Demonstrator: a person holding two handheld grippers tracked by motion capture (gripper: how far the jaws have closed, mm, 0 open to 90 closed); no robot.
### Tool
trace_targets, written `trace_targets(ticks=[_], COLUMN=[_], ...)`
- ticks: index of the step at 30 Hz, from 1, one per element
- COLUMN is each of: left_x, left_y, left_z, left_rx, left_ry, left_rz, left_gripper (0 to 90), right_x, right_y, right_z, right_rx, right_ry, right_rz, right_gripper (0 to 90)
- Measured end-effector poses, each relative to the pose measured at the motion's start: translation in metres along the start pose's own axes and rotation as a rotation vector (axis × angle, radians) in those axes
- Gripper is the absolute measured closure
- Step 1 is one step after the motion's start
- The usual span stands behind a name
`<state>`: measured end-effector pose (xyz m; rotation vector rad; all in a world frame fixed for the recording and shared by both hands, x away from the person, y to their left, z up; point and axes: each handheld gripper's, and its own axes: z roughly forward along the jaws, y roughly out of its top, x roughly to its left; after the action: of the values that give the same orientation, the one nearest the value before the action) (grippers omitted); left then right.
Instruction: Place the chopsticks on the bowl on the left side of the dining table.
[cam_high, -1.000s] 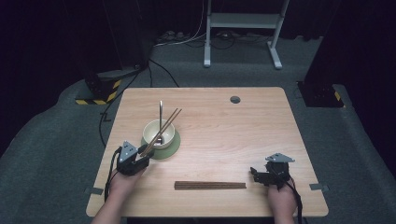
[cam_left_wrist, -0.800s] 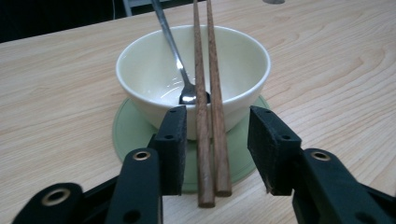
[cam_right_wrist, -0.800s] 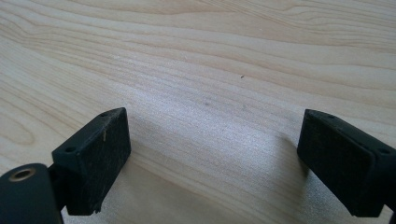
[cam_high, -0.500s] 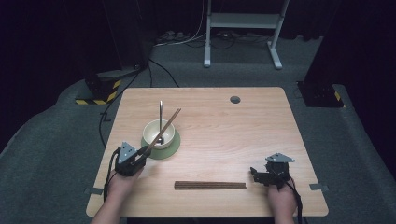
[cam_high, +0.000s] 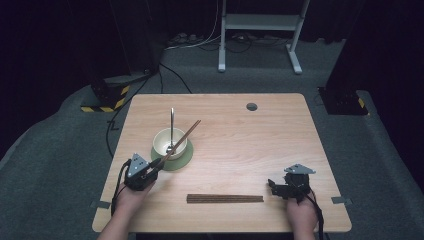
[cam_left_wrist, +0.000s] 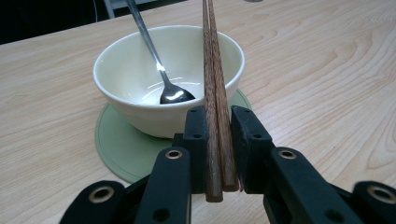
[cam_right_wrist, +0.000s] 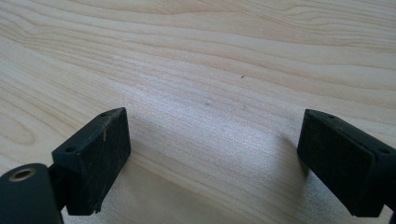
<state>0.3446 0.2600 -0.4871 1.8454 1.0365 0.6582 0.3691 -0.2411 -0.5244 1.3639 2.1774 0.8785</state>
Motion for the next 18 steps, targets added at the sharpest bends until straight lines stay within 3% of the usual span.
trace_targets(ticks=[5, 12, 18], left_x=[-0.0022, -0.0032, -0.003], left_y=[0.0001, -0.0004, -0.0012], left_z=[-0.002, -0.0027, -0.0019], left_rx=[0.002, 0.005, 0.008], left_ry=[-0.013, -0.029, -0.014], left_rz=[0.015, 0.003, 0.008], left_gripper=[76.3, 76.1, 70.2], right_x=[0.0, -0.0001, 0.0], right_y=[0.0, 0.0002, 0.0002], right_z=[-0.0001, -0.0006, -0.0006], right_rx=[0.001, 0.007, 0.006], right_ry=[0.001, 0.006, 0.008], right_rz=[0.0, -0.002, -0.003], right_gripper=[9.8, 9.7, 9.7])
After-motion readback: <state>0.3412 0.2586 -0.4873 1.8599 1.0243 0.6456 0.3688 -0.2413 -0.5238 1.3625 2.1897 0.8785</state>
